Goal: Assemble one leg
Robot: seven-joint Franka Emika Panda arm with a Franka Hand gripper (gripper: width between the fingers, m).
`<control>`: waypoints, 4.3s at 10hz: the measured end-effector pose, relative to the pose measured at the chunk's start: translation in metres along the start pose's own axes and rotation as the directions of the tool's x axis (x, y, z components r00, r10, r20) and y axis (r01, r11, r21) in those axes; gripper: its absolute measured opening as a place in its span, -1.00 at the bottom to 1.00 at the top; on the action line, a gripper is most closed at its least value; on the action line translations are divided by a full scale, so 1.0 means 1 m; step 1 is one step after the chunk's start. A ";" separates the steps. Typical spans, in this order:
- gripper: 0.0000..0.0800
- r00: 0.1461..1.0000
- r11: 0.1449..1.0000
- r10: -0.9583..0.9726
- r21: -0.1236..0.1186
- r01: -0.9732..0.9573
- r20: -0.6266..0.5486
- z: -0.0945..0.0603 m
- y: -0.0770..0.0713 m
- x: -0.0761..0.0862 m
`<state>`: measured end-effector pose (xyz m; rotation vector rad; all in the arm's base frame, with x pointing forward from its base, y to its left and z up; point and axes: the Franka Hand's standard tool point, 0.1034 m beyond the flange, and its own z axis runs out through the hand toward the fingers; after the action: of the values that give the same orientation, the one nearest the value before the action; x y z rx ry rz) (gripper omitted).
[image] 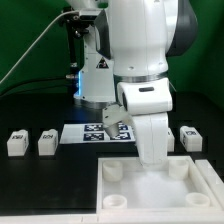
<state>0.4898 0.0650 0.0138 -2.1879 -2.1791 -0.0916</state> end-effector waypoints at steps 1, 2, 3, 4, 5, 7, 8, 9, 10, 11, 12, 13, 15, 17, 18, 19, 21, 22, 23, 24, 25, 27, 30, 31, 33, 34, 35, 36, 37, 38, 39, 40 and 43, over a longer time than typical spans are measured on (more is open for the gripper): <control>-0.85 1.000 1.000 0.031 0.000 -0.031 -0.001 0.000 0.000 0.003; -0.85 0.999 0.999 0.038 0.000 -0.038 0.000 0.000 0.000 0.002; -0.83 0.999 0.999 0.038 0.000 -0.038 0.000 0.000 0.000 0.002; -0.83 0.999 0.999 0.040 0.001 -0.040 0.000 0.000 -0.001 0.002; -0.36 0.999 0.999 0.042 0.001 -0.042 0.000 0.000 -0.001 0.001; 0.15 0.999 0.999 0.043 0.001 -0.043 0.000 0.000 0.000 0.001; 0.51 0.999 0.999 0.044 0.001 -0.044 0.000 0.000 0.000 0.000; 0.51 0.999 0.999 0.044 0.001 -0.044 0.000 0.000 0.000 0.000; 0.59 0.999 0.999 0.044 0.001 -0.044 0.000 0.000 0.000 0.000; 0.62 0.999 0.999 0.045 0.001 -0.045 0.000 0.000 0.000 0.000; 0.62 0.999 0.999 0.045 0.001 -0.045 0.000 0.000 0.000 0.000; 0.62 0.999 0.999 0.045 0.001 -0.045 0.000 0.000 0.000 -0.001; 0.62 0.999 0.999 0.046 0.001 -0.046 0.000 0.000 0.000 -0.001; 0.62 0.994 0.993 0.113 -0.019 -0.113 0.000 -0.011 0.002 0.003; 0.62 0.981 0.981 0.194 -0.033 -0.194 -0.001 -0.021 0.001 0.012; 0.62 0.968 0.967 0.250 -0.045 -0.250 -0.004 -0.030 -0.001 0.024; 0.62 0.871 0.869 0.491 -0.058 -0.491 -0.025 -0.044 -0.005 0.049; 0.62 0.785 0.783 0.618 -0.058 -0.619 -0.040 -0.048 -0.008 0.068; 0.62 0.715 0.712 0.698 -0.055 -0.700 -0.053 -0.051 -0.010 0.084; 0.62 0.658 0.657 0.750 -0.046 -0.753 -0.061 -0.051 -0.012 0.089; 0.62 0.595 0.593 0.801 -0.037 -0.804 -0.066 -0.050 -0.012 0.088; 0.62 0.402 0.403 0.912 -0.009 -0.915 -0.073 -0.050 -0.012 0.090; 0.62 0.168 0.169 0.983 0.020 -0.985 -0.071 -0.043 -0.034 0.115; 0.62 0.172 0.174 0.983 0.019 -0.985 -0.060 -0.041 -0.037 0.116; 0.62 0.173 0.174 0.983 0.019 -0.985 -0.060 -0.041 -0.036 0.115; 0.62 0.180 0.181 0.980 0.004 -0.984 0.089 -0.039 -0.046 0.111; 0.62 0.142 0.145 0.974 -0.006 -0.989 0.179 -0.040 -0.047 0.113; 0.62 0.103 0.118 0.945 -0.030 -0.993 0.311 -0.035 -0.061 0.116; 0.62 0.093 0.116 0.913 -0.036 -0.993 0.397 -0.027 -0.068 0.115; 0.62 0.073 0.108 0.871 -0.044 -0.993 0.486 -0.022 -0.076 0.113; 0.62 0.061 0.109 0.829 -0.053 -0.993 0.556 -0.021 -0.078 0.114; 0.62 0.044 0.106 0.774 -0.060 -0.993 0.632 -0.023 -0.079 0.116; 0.62 0.032 0.108 0.699 -0.061 -0.992 0.714 -0.018 -0.078 0.115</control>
Offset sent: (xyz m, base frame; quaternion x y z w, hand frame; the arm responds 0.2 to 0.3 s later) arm 0.0000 0.0000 0.0000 0.0000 0.0000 0.0000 1.0000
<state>0.4117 0.1783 0.0405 -2.9213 -0.1619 1.2091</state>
